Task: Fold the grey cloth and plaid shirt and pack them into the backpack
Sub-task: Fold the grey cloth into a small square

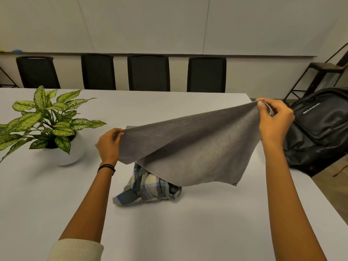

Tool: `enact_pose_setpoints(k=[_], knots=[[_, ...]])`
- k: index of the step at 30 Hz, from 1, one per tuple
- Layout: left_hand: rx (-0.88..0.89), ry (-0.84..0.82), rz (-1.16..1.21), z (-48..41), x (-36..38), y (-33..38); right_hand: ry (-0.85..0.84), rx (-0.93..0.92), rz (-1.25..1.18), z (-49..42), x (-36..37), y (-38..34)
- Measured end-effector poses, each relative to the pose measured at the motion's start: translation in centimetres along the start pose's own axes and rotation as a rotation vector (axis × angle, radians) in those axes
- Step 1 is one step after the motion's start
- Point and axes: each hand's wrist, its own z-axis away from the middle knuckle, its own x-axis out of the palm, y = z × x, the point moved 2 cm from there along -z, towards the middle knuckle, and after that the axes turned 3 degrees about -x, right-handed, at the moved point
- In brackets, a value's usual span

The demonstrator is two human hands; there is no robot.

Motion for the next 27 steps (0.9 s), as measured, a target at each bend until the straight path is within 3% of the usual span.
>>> enact_pose_setpoints(k=[13, 21, 27], knots=[[-0.013, 0.038, -0.044, 3.8, -2.6, 4.0, 0.053, -0.009, 0.148, 0.1, -8.2, 3.8], [0.109, -0.083, 0.005, 5.8, -3.2, 7.9, 0.114, 0.063, 0.209, 0.0, -12.5, 5.9], [-0.057, -0.275, 0.311, 6.3, -4.2, 9.9, 0.066, 0.145, 0.287, 0.4, -14.1, 7.0]])
